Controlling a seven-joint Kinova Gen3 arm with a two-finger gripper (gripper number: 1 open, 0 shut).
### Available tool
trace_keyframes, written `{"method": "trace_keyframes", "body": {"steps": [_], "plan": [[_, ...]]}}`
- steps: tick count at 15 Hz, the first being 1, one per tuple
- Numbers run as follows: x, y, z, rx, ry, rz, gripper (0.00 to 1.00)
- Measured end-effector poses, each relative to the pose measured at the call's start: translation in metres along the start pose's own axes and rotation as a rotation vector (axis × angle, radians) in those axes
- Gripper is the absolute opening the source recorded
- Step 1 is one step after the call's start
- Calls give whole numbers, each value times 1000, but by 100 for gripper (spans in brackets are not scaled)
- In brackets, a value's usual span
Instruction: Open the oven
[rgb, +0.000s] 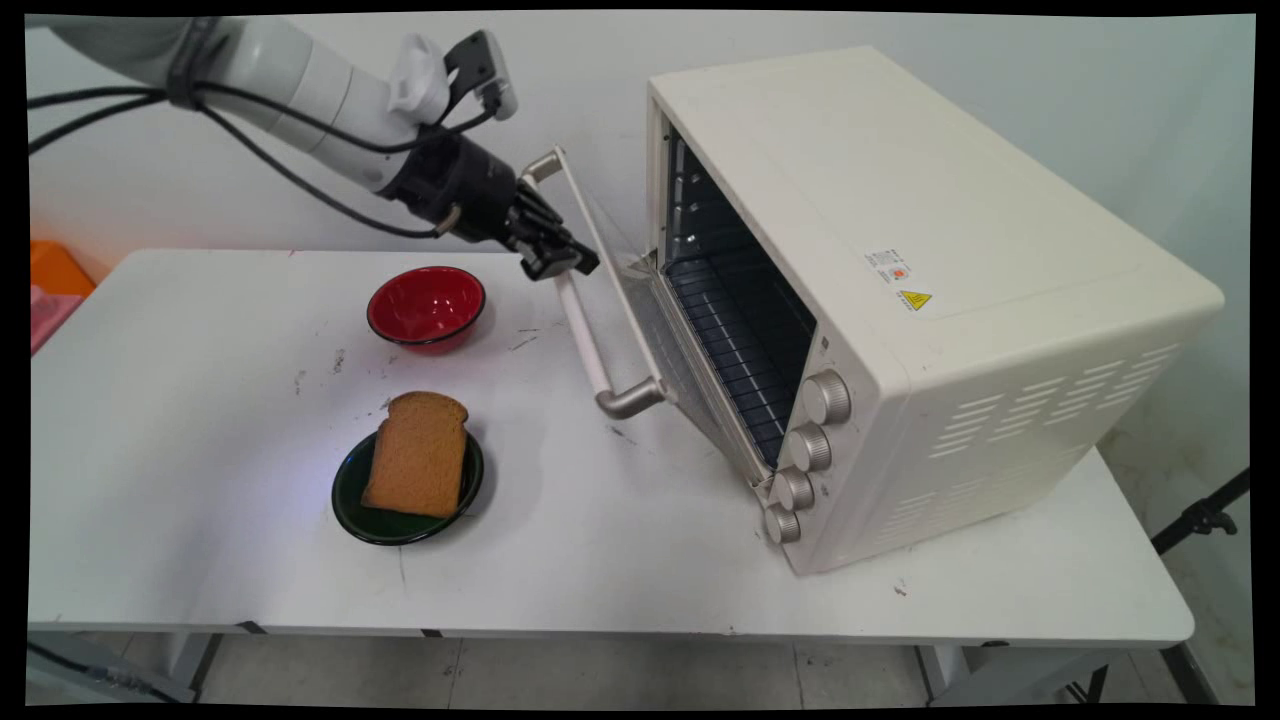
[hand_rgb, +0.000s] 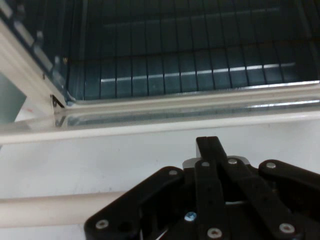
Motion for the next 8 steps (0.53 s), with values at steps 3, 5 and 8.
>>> {"method": "trace_keyframes", "body": {"steps": [3,5,8], "plan": [[-18,-1,2,3,1,-1,0],[-28,-2,4,5,5,-2,0],[-47,-3,8,7,13,0,0]]}}
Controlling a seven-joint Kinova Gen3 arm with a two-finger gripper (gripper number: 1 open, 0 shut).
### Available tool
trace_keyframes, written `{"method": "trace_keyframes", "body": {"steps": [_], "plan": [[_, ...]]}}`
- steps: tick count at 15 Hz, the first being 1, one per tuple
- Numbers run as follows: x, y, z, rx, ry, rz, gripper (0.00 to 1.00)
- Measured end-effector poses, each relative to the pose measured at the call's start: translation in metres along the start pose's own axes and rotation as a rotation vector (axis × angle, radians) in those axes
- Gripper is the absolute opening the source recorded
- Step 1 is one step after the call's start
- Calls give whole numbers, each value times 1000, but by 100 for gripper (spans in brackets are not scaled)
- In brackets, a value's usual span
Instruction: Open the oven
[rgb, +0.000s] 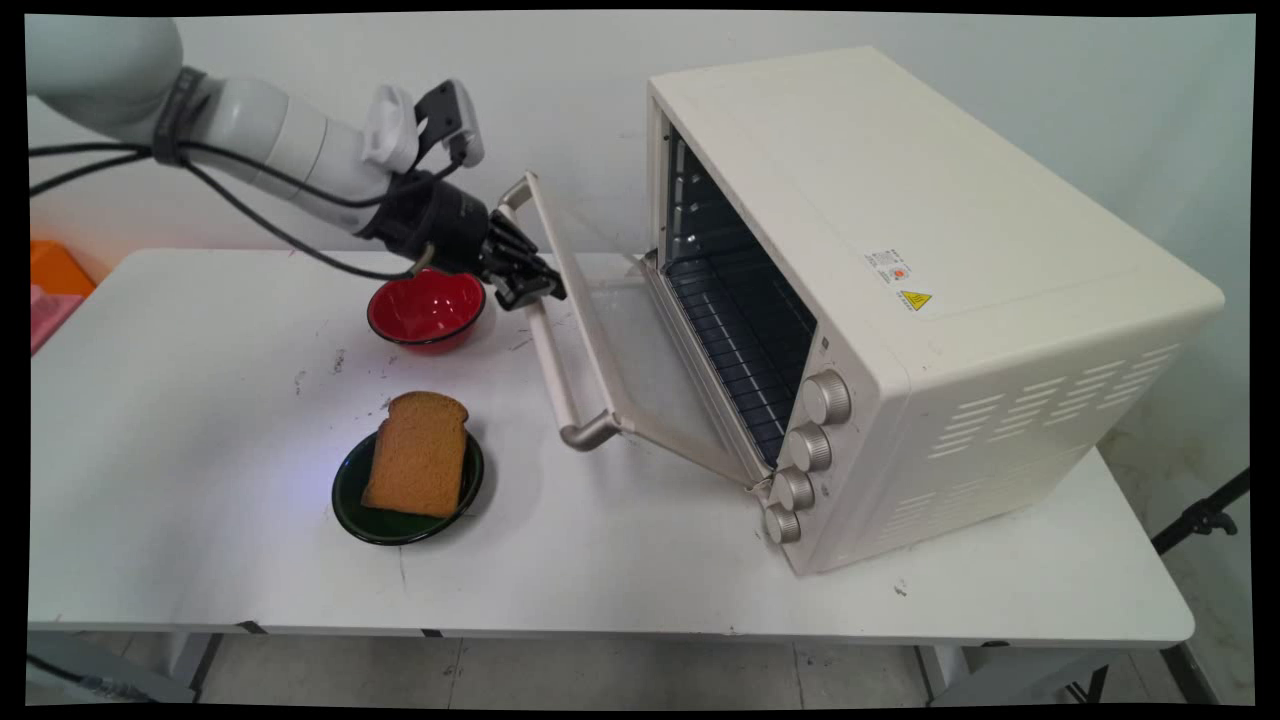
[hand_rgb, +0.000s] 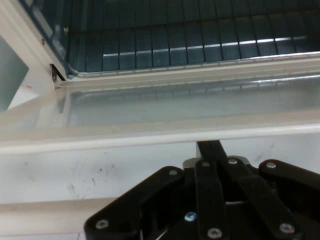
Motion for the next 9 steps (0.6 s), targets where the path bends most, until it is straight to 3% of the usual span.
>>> {"method": "trace_keyframes", "body": {"steps": [9], "plan": [[-58,-5,12,3,22,-6,0]]}}
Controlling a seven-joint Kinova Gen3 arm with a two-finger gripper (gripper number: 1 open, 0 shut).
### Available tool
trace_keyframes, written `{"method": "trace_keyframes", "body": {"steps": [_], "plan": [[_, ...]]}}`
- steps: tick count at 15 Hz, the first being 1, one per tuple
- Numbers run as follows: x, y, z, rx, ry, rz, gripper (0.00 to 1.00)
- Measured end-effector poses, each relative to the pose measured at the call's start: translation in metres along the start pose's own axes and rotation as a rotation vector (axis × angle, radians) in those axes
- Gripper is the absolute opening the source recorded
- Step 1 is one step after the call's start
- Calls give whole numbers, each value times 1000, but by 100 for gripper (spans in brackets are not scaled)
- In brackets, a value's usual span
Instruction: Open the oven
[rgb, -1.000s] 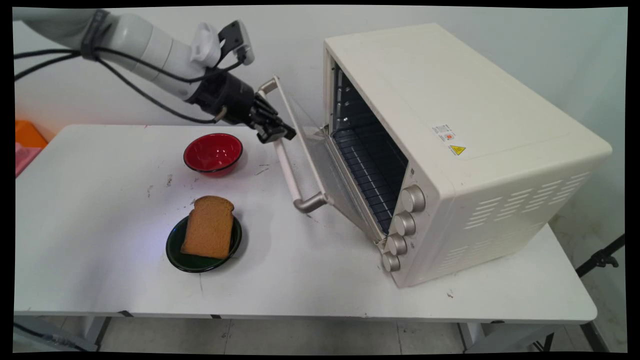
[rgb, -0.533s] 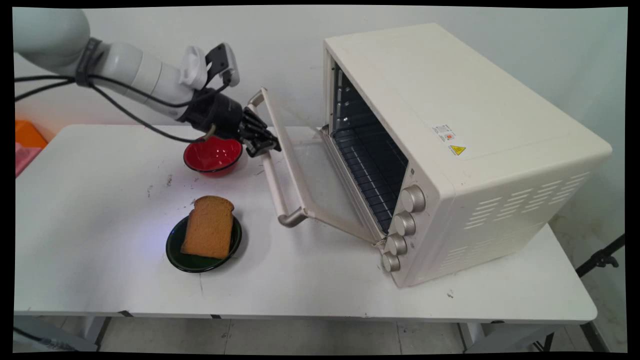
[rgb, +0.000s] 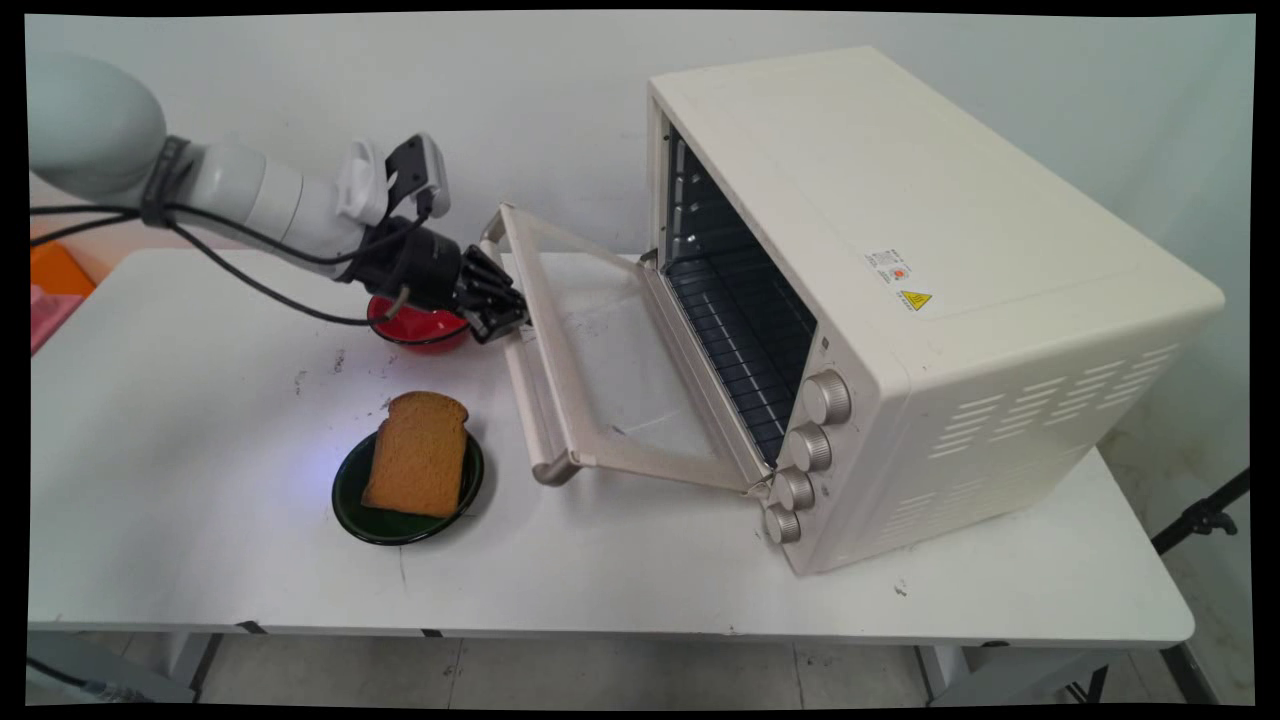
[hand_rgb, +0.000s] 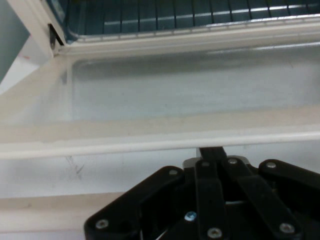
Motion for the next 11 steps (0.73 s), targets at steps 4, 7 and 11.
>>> {"method": "trace_keyframes", "body": {"steps": [4,7,11], "plan": [[-19,-3,4,1,6,-6,0],[-32,-5,6,1,11,-10,0],[-45,-7,2,1,21,-11,0]]}}
